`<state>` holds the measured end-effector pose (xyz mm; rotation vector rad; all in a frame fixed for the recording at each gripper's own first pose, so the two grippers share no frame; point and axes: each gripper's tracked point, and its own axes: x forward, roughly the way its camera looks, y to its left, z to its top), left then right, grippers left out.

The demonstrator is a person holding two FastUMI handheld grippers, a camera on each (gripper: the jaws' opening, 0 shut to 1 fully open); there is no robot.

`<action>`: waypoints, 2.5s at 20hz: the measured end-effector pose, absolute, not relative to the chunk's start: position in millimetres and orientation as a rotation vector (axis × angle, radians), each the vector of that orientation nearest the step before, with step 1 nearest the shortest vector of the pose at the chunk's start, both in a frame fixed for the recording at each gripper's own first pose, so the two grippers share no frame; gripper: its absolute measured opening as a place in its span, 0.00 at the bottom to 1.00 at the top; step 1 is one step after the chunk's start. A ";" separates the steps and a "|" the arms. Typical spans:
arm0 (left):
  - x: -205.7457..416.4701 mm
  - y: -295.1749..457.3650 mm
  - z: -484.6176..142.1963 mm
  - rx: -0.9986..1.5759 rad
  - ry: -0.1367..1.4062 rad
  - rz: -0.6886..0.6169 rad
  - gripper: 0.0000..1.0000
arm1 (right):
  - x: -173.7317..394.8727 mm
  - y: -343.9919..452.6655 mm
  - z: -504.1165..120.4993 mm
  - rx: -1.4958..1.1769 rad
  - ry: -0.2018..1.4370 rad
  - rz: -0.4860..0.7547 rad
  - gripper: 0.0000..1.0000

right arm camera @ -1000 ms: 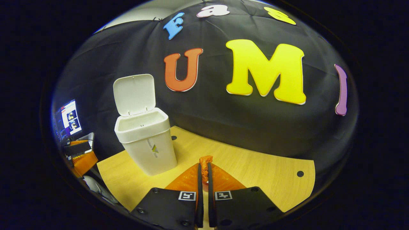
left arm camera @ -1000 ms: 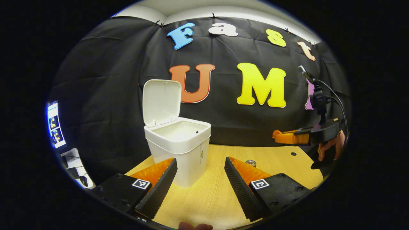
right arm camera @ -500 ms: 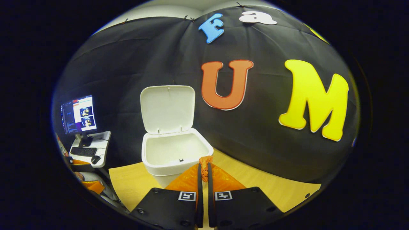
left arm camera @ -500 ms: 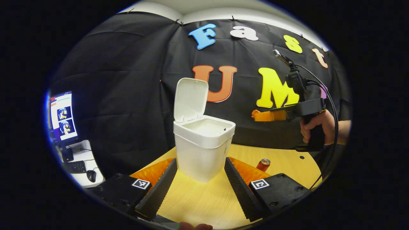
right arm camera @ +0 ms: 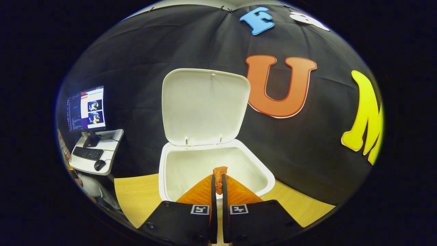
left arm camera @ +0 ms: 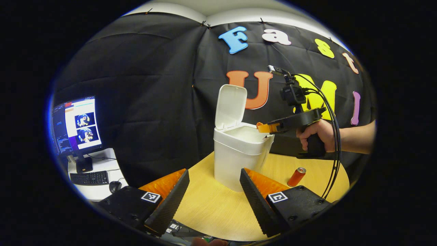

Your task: Press the lid of the desktop garbage bin to open it, pick up the crumpled paper on the desktop and throw it into the bin, then pick up the pop can on the desktop and drop it into the bin, and finally close the garbage bin lid.

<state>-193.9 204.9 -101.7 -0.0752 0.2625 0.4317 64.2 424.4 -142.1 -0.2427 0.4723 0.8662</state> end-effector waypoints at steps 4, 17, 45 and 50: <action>-190.5 201.2 -94.5 -0.063 0.266 0.428 0.98 | 72.8 429.5 -150.4 -0.244 0.486 0.837 0.25; -152.1 168.4 -78.9 0.008 0.195 0.265 0.98 | 64.5 390.7 -109.6 -0.135 0.435 0.777 0.71; -80.0 -26.1 -161.5 0.039 0.242 -0.262 0.98 | -25.2 -4.8 -57.2 -0.003 0.314 0.155 0.81; -62.0 -52.0 -202.8 0.056 0.279 -0.270 0.98 | -45.3 -59.8 -73.5 -0.007 0.361 0.043 0.81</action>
